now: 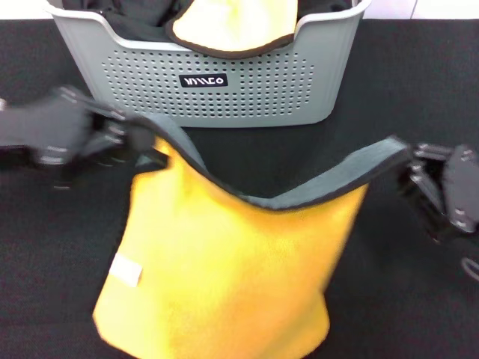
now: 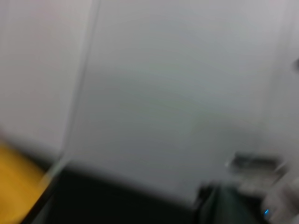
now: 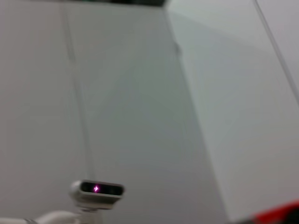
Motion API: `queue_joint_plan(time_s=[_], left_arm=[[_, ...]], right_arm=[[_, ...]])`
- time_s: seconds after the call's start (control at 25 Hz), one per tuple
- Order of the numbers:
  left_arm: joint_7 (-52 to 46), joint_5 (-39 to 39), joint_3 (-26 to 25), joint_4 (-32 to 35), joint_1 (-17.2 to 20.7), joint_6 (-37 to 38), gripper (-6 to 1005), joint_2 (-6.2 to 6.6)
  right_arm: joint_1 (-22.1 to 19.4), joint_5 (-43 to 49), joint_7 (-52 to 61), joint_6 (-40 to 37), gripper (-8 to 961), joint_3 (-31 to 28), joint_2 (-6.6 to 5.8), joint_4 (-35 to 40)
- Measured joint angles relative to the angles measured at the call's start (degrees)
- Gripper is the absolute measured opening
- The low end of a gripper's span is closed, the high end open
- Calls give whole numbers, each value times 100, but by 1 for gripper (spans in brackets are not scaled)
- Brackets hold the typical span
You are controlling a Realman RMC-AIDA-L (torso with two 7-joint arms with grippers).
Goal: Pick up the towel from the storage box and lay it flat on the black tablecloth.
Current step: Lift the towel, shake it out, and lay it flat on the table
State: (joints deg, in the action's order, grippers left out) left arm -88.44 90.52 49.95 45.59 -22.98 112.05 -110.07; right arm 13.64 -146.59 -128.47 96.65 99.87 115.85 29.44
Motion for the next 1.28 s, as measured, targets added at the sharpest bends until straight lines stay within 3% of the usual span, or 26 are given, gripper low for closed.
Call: queue_joint_plan(time_s=[0.04,0.16,0.72,1.04,1.28], left_arm=[[8,695,-308,-70,-132,-243,23,-151],[-78,1812,-764,-103,-323,-921,22,-371],[-408,2317,-819,-92,-538,-3175,23,-619],[-429,2839,-790,-212,-719,-3644,25,-773],[-417,3014,-777,-450,-873,-4023,27,-860]], right_arm=[[128,-86,-58,-131,15,32,1,-237],[515,-278,-183,-546,15,20,9,-635],[1506,-260,-263,-2326,37,-285,-1,-1203],[1679,-175,-245,-3288,59,-246,36,-1166],[1751,-211,-245,-3580,76,-273,34,-1161]])
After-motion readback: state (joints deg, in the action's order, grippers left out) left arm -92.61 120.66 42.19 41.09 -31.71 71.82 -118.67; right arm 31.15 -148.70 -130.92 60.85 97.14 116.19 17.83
